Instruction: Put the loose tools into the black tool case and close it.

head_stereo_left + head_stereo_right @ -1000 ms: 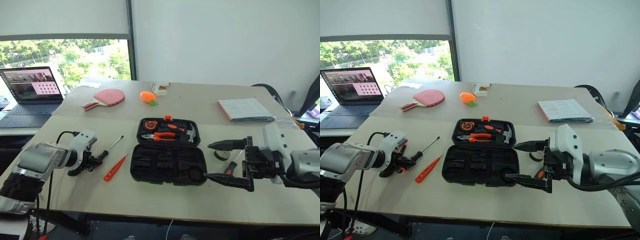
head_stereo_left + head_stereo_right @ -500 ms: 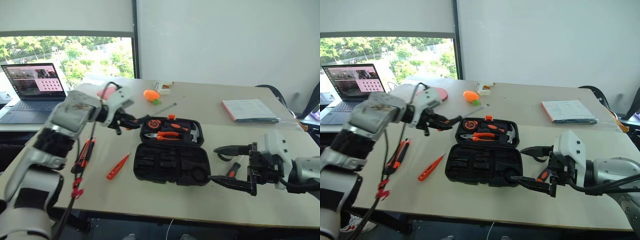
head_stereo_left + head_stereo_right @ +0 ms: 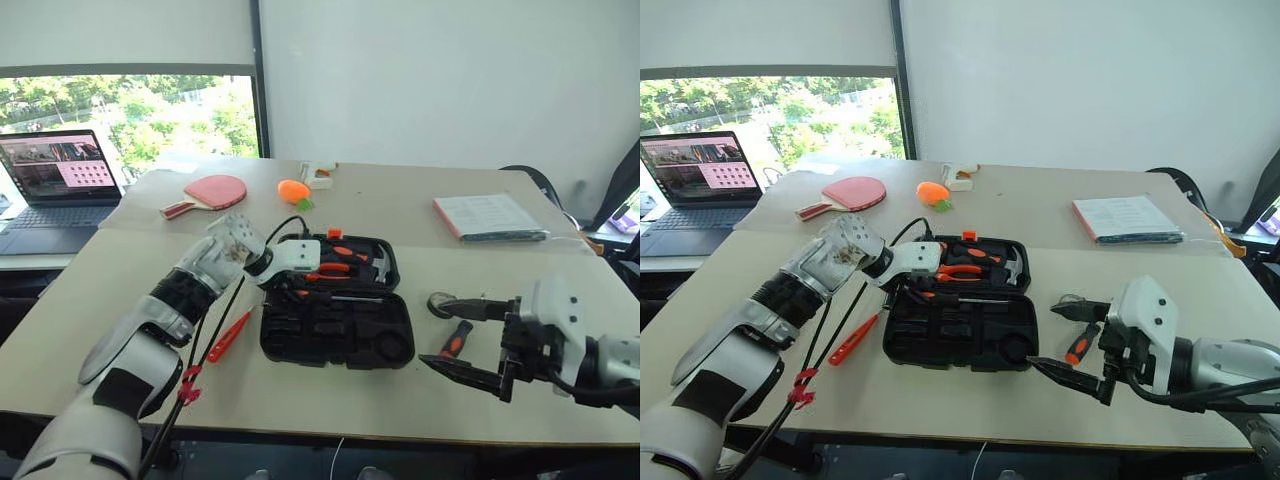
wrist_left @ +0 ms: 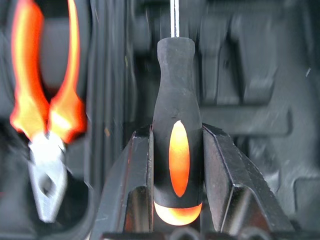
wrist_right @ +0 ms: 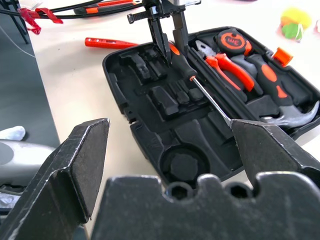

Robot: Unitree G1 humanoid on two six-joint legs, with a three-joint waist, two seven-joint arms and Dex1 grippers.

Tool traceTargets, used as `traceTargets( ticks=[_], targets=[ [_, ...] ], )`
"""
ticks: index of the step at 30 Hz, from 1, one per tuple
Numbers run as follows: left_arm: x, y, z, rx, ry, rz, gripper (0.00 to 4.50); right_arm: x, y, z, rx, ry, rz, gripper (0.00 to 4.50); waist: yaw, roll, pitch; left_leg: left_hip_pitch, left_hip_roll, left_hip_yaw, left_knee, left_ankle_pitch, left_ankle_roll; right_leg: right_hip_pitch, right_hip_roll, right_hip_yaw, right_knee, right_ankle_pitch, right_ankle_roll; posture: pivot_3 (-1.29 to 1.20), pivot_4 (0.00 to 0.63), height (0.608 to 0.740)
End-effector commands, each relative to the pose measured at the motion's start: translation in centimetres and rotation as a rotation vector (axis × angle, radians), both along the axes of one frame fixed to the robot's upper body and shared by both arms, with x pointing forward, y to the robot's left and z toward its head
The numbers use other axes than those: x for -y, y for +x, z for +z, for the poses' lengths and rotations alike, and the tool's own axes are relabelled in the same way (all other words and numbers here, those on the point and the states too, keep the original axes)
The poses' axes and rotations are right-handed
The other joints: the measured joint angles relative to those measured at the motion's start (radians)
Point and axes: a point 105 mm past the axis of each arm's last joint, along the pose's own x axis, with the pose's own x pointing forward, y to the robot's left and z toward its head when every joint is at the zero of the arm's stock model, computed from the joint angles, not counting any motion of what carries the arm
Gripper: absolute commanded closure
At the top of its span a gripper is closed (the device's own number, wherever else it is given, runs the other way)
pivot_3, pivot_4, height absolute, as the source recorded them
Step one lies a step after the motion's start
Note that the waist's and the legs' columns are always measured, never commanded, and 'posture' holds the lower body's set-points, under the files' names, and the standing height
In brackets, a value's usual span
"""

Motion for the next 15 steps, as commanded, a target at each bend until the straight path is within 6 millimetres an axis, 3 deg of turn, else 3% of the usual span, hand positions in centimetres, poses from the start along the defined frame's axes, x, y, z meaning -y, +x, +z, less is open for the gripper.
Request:
traceTargets(
  ticks=[1,8,10,11,15],
  targets=[
    [0.6,0.6,0.6,0.050,-0.001,-0.010,3.63,0.1,-0.1,1.0,0.052,-0.007,-0.019,0.00,0.001,0.000,0.000,0.000,0.000,0.000,0.000,0.000,0.000,0.000,0.000,0.000,0.000,0.000,0.000,0.00,0.150,0.737],
    [1.4,0.6,0.5,0.036,-0.031,-0.023,3.63,0.1,0.0,1.1,0.056,-0.005,-0.025,0.00,0.006,0.000,0.000,0.000,0.000,0.000,0.000,0.000,0.000,0.001,0.000,0.000,0.000,0.000,0.000,0.00,0.150,0.737],
    [1.5,0.7,0.7,0.034,-0.047,-0.013,2.63,0.0,0.0,1.1,0.057,-0.003,-0.024,0.00,0.006,0.000,0.000,0.000,0.000,-0.001,0.000,0.000,0.000,0.000,0.000,0.000,0.000,0.000,0.000,0.00,0.150,0.737],
    [1.4,0.6,0.9,0.031,-0.051,-0.014,2.45,0.0,0.1,1.1,0.057,-0.002,-0.023,0.00,0.006,0.000,0.000,0.000,0.000,-0.001,0.000,0.000,0.000,0.000,0.000,0.000,0.000,0.000,0.000,0.00,0.150,0.737],
    [1.4,0.3,2.6,0.020,-0.095,-0.019,0.98,-0.1,0.2,1.2,0.056,0.004,-0.019,0.00,0.006,0.000,0.000,0.000,0.000,-0.001,0.001,0.000,0.000,0.000,0.000,0.000,0.001,0.000,0.000,0.00,0.150,0.737]
  ],
)
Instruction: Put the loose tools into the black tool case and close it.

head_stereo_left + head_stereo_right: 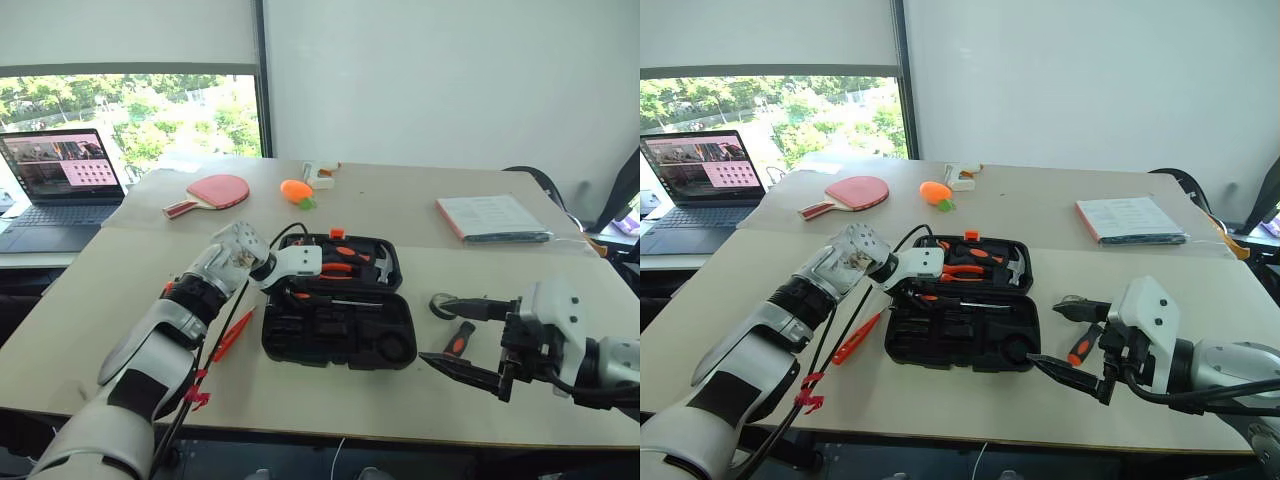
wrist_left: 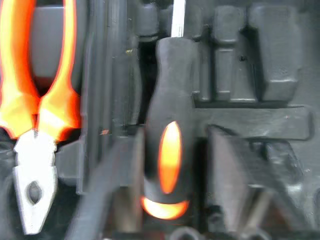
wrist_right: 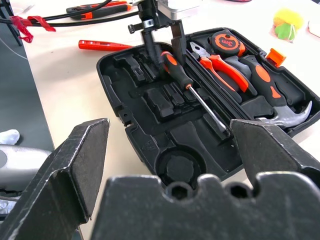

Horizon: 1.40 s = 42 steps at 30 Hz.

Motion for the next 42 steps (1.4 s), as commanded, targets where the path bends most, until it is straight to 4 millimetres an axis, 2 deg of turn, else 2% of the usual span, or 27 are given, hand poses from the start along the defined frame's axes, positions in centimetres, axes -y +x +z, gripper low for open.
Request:
traceTargets(
  ticks=[1,2,3,5,7,11,14,15,23,34,42],
  targets=[
    [0.5,-0.1,3.9,0.045,-0.090,-0.016,0.64,-0.1,0.0,0.8,0.036,-0.002,0.003,0.00,0.000,0.000,0.000,0.000,0.000,0.000,0.000,0.000,0.000,0.000,0.000,0.000,0.000,0.000,0.000,0.00,0.150,0.737],
    [0.6,-0.4,4.6,0.034,-0.108,-0.025,0.38,-0.1,0.1,0.8,0.035,-0.002,0.003,0.00,0.000,0.000,0.000,0.000,0.000,0.000,0.000,0.000,0.000,0.000,0.000,0.000,0.001,0.000,0.000,0.00,0.150,0.737],
    [0.7,-0.7,5.2,0.027,-0.124,-0.035,0.64,-0.1,0.1,0.8,0.035,-0.002,0.003,0.00,-0.001,0.000,0.000,0.000,0.000,0.000,0.001,0.000,0.000,0.000,0.000,0.000,0.001,0.000,0.000,0.00,0.150,0.737],
    [0.9,-0.9,6.1,0.028,-0.145,-0.041,0.90,0.0,0.2,0.8,0.033,-0.002,0.002,0.00,-0.001,0.000,0.000,0.000,0.000,0.000,0.000,0.000,0.000,0.000,0.000,0.000,0.000,0.000,0.000,0.00,0.150,0.737],
    [1.0,-1.0,6.3,0.055,-0.137,-0.062,1.88,0.0,0.3,0.7,0.033,0.000,0.002,0.00,0.000,0.000,0.000,0.000,0.000,-0.001,0.000,0.000,0.000,0.000,0.000,0.000,0.000,0.000,0.000,0.00,0.150,0.737],
    [2.1,-0.9,5.8,0.066,-0.141,-0.078,3.13,-0.1,0.5,0.7,0.035,0.003,0.005,0.00,0.000,0.000,0.000,0.000,0.000,-0.001,0.000,0.000,0.000,0.000,0.000,0.000,0.000,0.000,0.000,0.00,0.150,0.737],
    [2.4,-0.3,4.6,0.108,-0.093,-0.087,4.22,-0.1,0.5,0.7,0.036,0.003,0.006,0.00,0.002,0.000,0.000,0.000,0.000,-0.001,0.001,0.000,0.000,0.000,0.000,0.000,0.000,0.000,0.000,0.00,0.150,0.737],
    [2.6,-0.2,4.3,0.110,-0.089,-0.090,4.45,-0.1,0.5,0.7,0.035,0.001,0.005,0.00,0.002,0.000,0.000,0.000,0.000,-0.001,0.001,0.000,0.000,0.000,0.000,0.000,0.000,0.000,0.000,0.00,0.150,0.737],
    [3.7,0.7,2.5,0.130,-0.068,-0.071,4.45,0.2,0.6,0.5,0.036,-0.002,-0.018,0.00,0.001,0.000,0.000,0.000,0.000,-0.001,0.001,0.000,0.000,0.000,0.000,0.000,0.000,0.000,0.000,0.00,0.150,0.737],
    [3.3,0.5,0.1,0.122,0.000,-0.093,4.45,0.3,0.6,0.4,0.033,0.008,-0.033,0.00,0.001,0.000,0.000,0.000,0.000,-0.001,0.001,0.000,0.000,0.001,0.000,0.000,0.001,0.000,0.000,0.00,0.150,0.737],
    [2.8,0.9,-2.5,0.174,0.100,-0.119,4.45,0.2,0.5,0.3,0.032,0.011,-0.031,0.00,0.010,0.002,-0.002,0.003,0.000,-0.001,0.002,0.000,0.000,0.004,0.000,0.000,0.001,0.000,0.000,0.00,0.150,0.737]
  ],
)
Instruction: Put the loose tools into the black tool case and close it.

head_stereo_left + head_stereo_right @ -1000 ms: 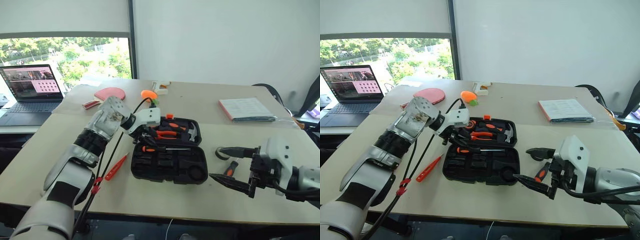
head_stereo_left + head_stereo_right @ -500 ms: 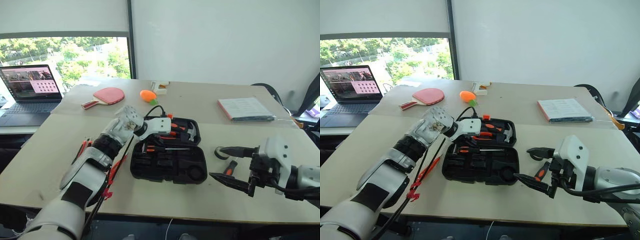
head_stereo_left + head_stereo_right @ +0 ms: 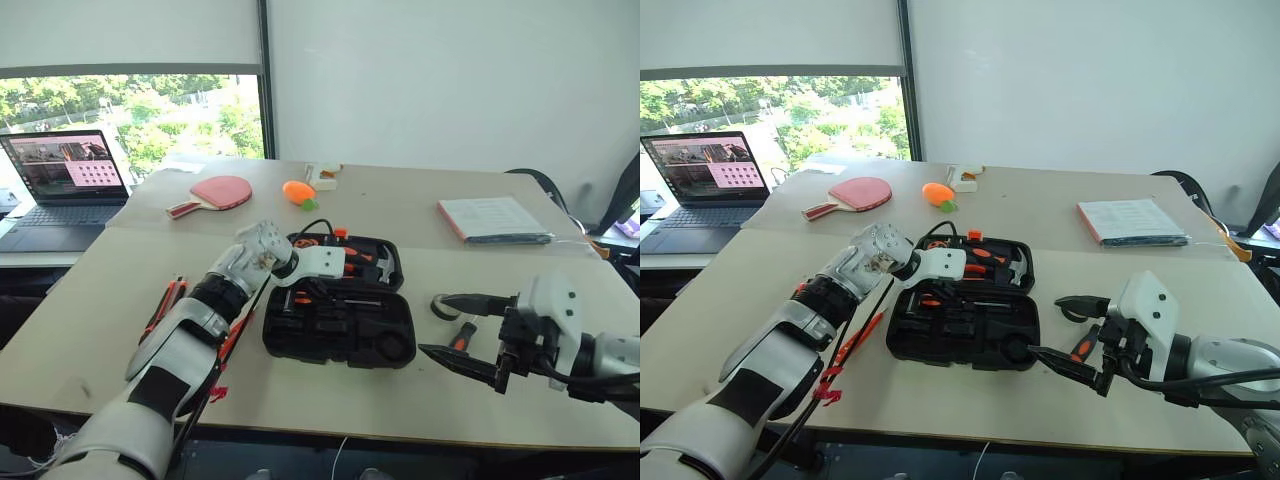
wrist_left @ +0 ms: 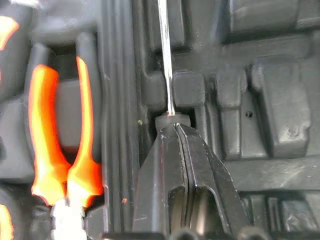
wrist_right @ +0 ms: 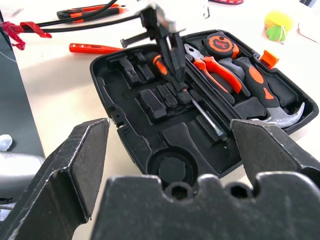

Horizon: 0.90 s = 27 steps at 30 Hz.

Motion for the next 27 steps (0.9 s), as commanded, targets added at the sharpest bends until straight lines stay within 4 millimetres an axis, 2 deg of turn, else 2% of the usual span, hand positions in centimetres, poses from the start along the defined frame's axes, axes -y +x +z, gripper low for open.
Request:
traceTargets(
  ticks=[1,3,7,10,13,17,19,20,21,22,24,27],
  targets=[
    [-0.9,0.1,-2.8,0.003,0.092,0.012,4.45,-0.2,-0.2,0.6,0.033,-0.002,0.004,0.00,0.003,0.001,-0.001,0.000,0.000,0.000,0.000,0.000,0.000,0.001,0.000,0.000,0.000,0.000,0.000,0.00,0.150,0.737],
    [-0.8,-0.1,-3.1,-0.010,0.089,0.004,4.45,-0.1,-0.2,0.5,0.033,-0.006,0.002,0.00,0.006,0.002,-0.003,0.001,0.000,0.000,0.001,0.000,0.000,0.001,0.000,0.000,0.000,0.001,0.001,0.00,0.150,0.737],
    [-0.3,-0.4,-1.9,-0.075,-0.004,0.037,4.45,0.2,-0.1,0.4,0.033,-0.008,-0.014,0.00,0.007,0.003,-0.005,0.001,0.000,0.000,0.002,0.001,0.001,0.002,0.000,0.000,0.000,0.001,0.001,0.00,0.150,0.737],
    [0.2,-0.9,2.2,-0.189,-0.271,0.075,4.45,1.0,0.2,0.4,0.039,0.007,-0.078,0.00,0.005,0.003,-0.005,0.000,0.000,0.000,0.002,0.001,0.002,0.001,0.000,0.000,0.000,0.002,0.001,0.00,0.150,0.737],
    [-0.5,-1.9,6.3,-0.289,-0.492,0.069,3.79,2.9,0.9,-0.1,0.051,0.013,-0.206,0.00,-0.002,0.003,-0.004,-0.005,0.001,0.000,0.002,0.001,0.002,-0.004,0.001,0.000,0.001,0.001,0.000,0.00,0.150,0.737],
    [-1.8,-4.0,10.5,-0.387,-0.672,0.006,2.33,6.8,0.8,-1.2,0.012,0.016,-0.423,0.00,-0.006,0.003,-0.005,-0.008,0.000,-0.002,0.002,0.001,0.002,-0.007,0.001,0.000,0.001,0.001,0.001,0.00,0.150,0.737],
    [-2.3,-5.3,12.2,-0.423,-0.729,-0.056,1.67,8.7,-0.5,-1.7,-0.031,0.033,-0.508,0.00,-0.003,0.004,-0.005,-0.008,0.000,-0.003,0.001,0.001,0.002,-0.007,0.000,0.000,0.000,0.001,0.001,0.00,0.150,0.737],
    [-2.5,-6.0,12.8,-0.436,-0.743,-0.087,1.16,9.6,-1.3,-1.8,-0.047,0.039,-0.542,0.00,0.001,0.004,-0.005,-0.008,0.000,-0.003,0.001,0.001,0.002,-0.006,0.000,0.000,0.000,0.001,0.001,0.00,0.150,0.737],
    [-2.9,-6.7,13.4,-0.451,-0.751,-0.121,1.05,10.9,-2.3,-1.9,-0.066,0.045,-0.593,0.00,0.007,0.004,-0.005,-0.008,0.000,-0.003,0.001,0.001,0.002,-0.006,0.000,0.000,0.000,0.001,0.001,0.00,0.150,0.737],
    [-3.2,-7.2,13.8,-0.464,-0.754,-0.144,0.48,11.9,-3.3,-2.0,-0.084,0.048,-0.639,0.00,0.009,0.004,-0.005,-0.008,-0.001,-0.003,0.001,0.001,0.002,-0.005,0.000,0.000,-0.001,0.000,0.001,0.00,0.150,0.737],
    [-3.5,-7.9,14.3,-0.477,-0.756,-0.176,0.05,13.5,-5.0,-1.9,-0.120,0.069,-0.711,0.00,0.008,0.004,-0.005,-0.006,-0.001,-0.003,0.001,0.001,0.002,-0.003,0.000,0.000,-0.001,0.000,0.002,0.00,0.150,0.737],
    [-3.7,-8.4,14.8,-0.472,-0.758,-0.203,0.05,14.5,-6.6,-1.7,-0.162,0.081,-0.758,0.00,0.005,0.005,-0.005,-0.002,-0.001,-0.002,0.001,0.001,0.002,0.000,0.000,0.000,-0.001,0.000,0.002,0.00,0.150,0.737]
  ],
)
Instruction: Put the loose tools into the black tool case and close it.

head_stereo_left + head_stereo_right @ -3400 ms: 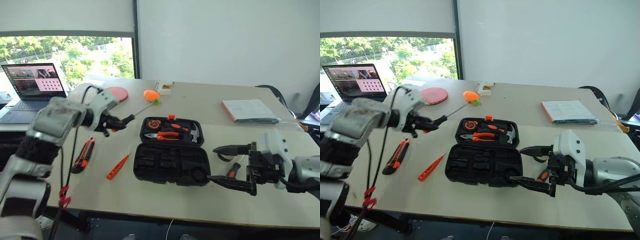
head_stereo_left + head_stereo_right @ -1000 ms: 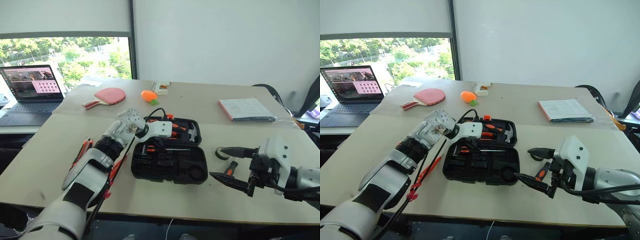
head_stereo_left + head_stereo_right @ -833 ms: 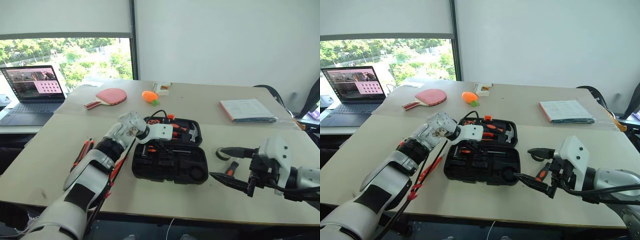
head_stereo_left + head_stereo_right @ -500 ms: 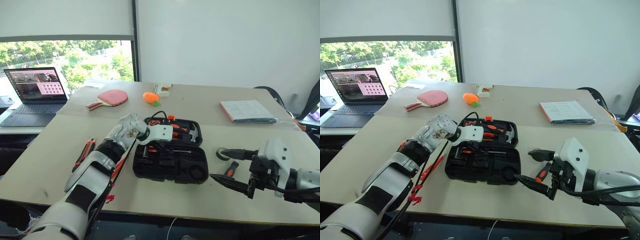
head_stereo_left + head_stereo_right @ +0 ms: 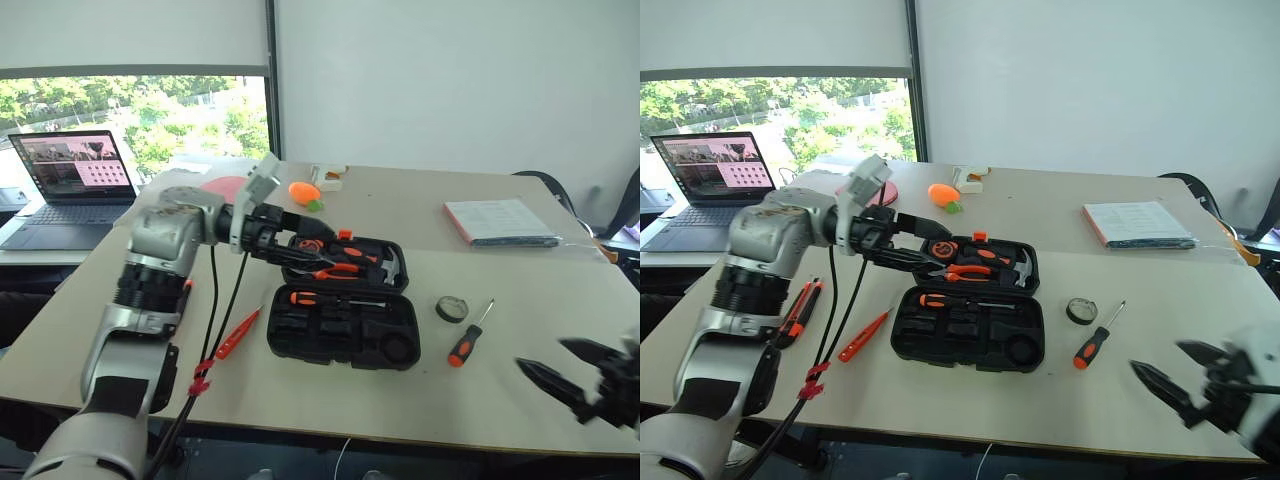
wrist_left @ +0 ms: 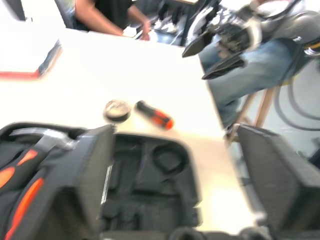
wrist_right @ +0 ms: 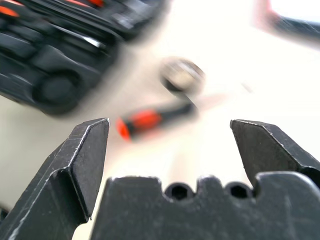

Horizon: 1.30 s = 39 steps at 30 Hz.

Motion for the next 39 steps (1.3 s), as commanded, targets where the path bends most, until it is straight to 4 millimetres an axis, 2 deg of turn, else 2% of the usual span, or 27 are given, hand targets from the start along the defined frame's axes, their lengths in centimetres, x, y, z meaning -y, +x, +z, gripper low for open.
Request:
traceTargets(
  ticks=[1,5,13,19,26,27,29,31,32,34,36,38,39],
  targets=[
    [0.1,-1.3,1.4,0.052,-0.026,-0.065,0.05,0.6,-1.3,1.0,-0.007,0.012,-0.027,0.00,-0.004,0.000,0.000,0.001,0.000,0.000,0.000,0.000,0.000,0.001,0.000,0.000,0.000,0.000,0.001,0.00,0.150,0.737],
    [0.1,-1.6,1.4,0.093,-0.013,-0.077,0.05,-0.6,0.0,0.0,-0.058,0.025,0.019,0.00,-0.027,0.001,-0.001,0.003,0.002,0.000,-0.001,0.002,0.000,0.001,0.002,0.001,0.000,-0.001,0.002,0.00,0.150,0.737],
    [0.3,-2.6,0.7,0.187,0.027,-0.078,0.05,-3.1,6.7,-4.0,-0.222,0.181,-0.033,0.00,-0.041,0.003,-0.001,0.002,0.001,0.000,-0.004,0.003,0.000,-0.003,0.003,0.003,0.001,0.000,-0.004,0.00,0.150,0.737],
    [0.2,-2.9,0.5,0.216,0.055,-0.068,0.05,-5.0,10.6,-5.2,-0.315,0.337,-0.067,0.00,-0.027,0.004,-0.001,-0.001,0.001,-0.001,-0.005,0.003,0.000,-0.004,0.002,0.002,0.000,0.000,-0.004,0.00,0.150,0.737],
    [0.0,-2.9,0.5,0.235,0.067,-0.043,0.05,-6.4,12.5,-6.8,-0.421,0.381,-0.081,0.00,-0.021,0.004,-0.001,-0.002,0.000,-0.001,-0.005,0.003,0.000,-0.004,0.002,0.001,-0.001,0.000,-0.003,0.00,0.150,0.737],
    [-0.1,-2.9,0.5,0.239,0.070,-0.038,0.00,-6.3,12.7,-7.1,-0.437,0.385,-0.097,0.40,-0.022,0.004,-0.001,-0.002,0.000,-0.001,-0.005,0.003,0.000,-0.004,0.002,0.001,-0.001,0.000,-0.003,0.00,0.150,0.737],
    [-0.1,-2.9,0.5,0.247,0.074,-0.031,0.00,-6.0,12.7,-7.9,-0.463,0.388,-0.131,0.64,-0.024,0.004,-0.001,-0.002,0.000,-0.001,-0.005,0.003,0.000,-0.004,0.002,0.001,-0.001,0.000,-0.003,0.00,0.150,0.737],
    [-0.1,-2.9,0.6,0.254,0.077,-0.026,0.00,-5.8,12.7,-8.4,-0.485,0.386,-0.161,1.43,-0.026,0.004,-0.001,-0.001,0.000,-0.001,-0.005,0.003,0.000,-0.003,0.002,0.001,-0.001,0.000,-0.003,0.00,0.150,0.737],
    [-0.1,-3.0,0.7,0.256,0.078,-0.024,0.00,-5.7,12.6,-8.7,-0.493,0.380,-0.171,1.66,-0.027,0.004,-0.001,0.000,0.000,-0.001,-0.005,0.003,0.000,-0.002,0.002,0.001,-0.001,0.000,-0.003,0.00,0.150,0.737],
    [-0.1,-3.0,0.7,0.260,0.078,-0.022,0.00,-5.4,12.6,-9.2,-0.500,0.366,-0.201,2.47,-0.029,0.004,-0.001,0.001,0.001,-0.001,-0.005,0.003,0.000,-0.002,0.003,0.001,0.000,0.000,-0.003,0.00,0.150,0.737],
    [-0.1,-3.0,0.8,0.265,0.080,-0.022,0.00,-4.8,12.5,-9.6,-0.508,0.374,-0.251,3.08,-0.028,0.004,-0.001,0.001,0.001,-0.001,-0.005,0.003,0.000,-0.001,0.003,0.001,0.000,0.000,-0.003,0.00,0.150,0.737],
    [0.0,-3.0,0.9,0.269,0.081,-0.022,0.00,-3.9,12.3,-10.0,-0.508,0.388,-0.327,3.46,-0.025,0.002,-0.003,0.001,0.001,-0.001,-0.005,0.003,0.000,-0.001,0.002,0.001,0.000,0.000,-0.003,0.00,0.150,0.737],
    [0.0,-3.0,1.0,0.270,0.081,-0.022,0.00,-3.3,12.2,-10.1,-0.506,0.394,-0.365,3.48,-0.024,0.000,-0.004,0.001,0.001,-0.001,-0.004,0.003,0.000,-0.001,0.003,0.001,0.000,0.000,-0.003,0.00,0.150,0.737]
  ],
)
